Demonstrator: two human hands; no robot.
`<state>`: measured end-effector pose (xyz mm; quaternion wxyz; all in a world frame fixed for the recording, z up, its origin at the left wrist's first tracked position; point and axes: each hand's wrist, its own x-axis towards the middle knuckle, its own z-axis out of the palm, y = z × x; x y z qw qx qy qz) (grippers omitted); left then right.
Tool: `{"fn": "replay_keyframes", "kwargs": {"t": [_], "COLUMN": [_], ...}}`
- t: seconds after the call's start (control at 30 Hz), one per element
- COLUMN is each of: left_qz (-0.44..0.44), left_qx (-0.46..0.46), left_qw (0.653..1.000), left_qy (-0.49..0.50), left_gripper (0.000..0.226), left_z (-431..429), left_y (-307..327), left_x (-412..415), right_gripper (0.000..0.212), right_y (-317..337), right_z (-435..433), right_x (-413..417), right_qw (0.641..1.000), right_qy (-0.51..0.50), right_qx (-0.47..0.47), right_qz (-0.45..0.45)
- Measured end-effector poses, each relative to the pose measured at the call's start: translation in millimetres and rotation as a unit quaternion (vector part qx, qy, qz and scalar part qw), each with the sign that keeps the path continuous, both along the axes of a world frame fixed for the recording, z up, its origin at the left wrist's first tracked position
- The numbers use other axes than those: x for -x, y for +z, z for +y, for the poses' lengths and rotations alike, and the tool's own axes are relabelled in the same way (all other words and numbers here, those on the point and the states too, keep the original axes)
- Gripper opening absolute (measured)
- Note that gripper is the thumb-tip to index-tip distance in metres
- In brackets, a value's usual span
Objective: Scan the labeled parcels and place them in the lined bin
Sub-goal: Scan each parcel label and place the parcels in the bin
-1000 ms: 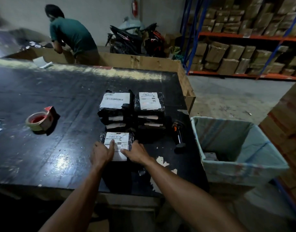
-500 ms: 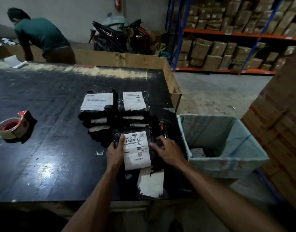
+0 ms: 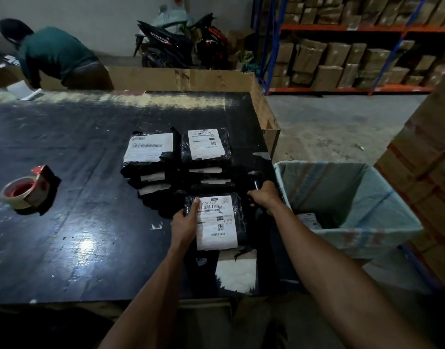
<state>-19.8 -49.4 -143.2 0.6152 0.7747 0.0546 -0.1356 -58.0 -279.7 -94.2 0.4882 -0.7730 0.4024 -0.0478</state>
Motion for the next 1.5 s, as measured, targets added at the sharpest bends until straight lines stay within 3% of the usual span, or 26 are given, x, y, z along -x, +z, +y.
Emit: {"fn": "replay_keyframes", "kwargs": {"t": [0.13,0.23,0.33,0.57,0.77,1.1,1.3,1.43,1.5], "left_qz": [0.001,0.000,-0.005,-0.003,-0.033,-0.029,-0.027,-0.020,-0.023], "left_qx": [-0.001,-0.007,-0.012,-0.005,-0.016,-0.012,-0.003,-0.017,-0.022], "left_qw": [1.000,1.000,1.000,0.999,0.998,0.999,0.997,0.997,0.997], "left_qy": [-0.010,-0.016,-0.018,-0.034,-0.041,-0.037,-0.067,-0.075,-0.069], "left_gripper": [0.056,0.063,0.067,0.061,0.070,0.063,0.058,0.067,0.070], "left_z": [0,1,2,4,6,7,10,10,9], "left_y": [-1,-1,-3,1,-1,-4,3,-3,-6], "left_x": [-3,-4,-4,0,1,-3,1,-3,-5], "right_gripper": [0.021,0.020,0.020,0.031,0.040,0.054,0.037,0.049,0.047], "right_y": [27,47,61,131,175,122,57,-12,-6], "right_z": [19,46,78,103,97,91,20,-36,-30], "right_x": [14,30,41,56,66,48,35,13,15], "right_qw": [0.999,0.992,0.977,0.977,0.976,0.978,0.993,0.998,0.998], "right_qy": [0.005,0.111,0.198,0.204,0.215,0.209,0.095,0.022,0.015], "right_qx": [0.031,-0.050,-0.058,0.021,0.038,0.010,0.075,0.060,0.054], "right_qz": [-0.007,0.032,0.057,0.059,0.018,0.023,-0.004,0.003,0.004]}}
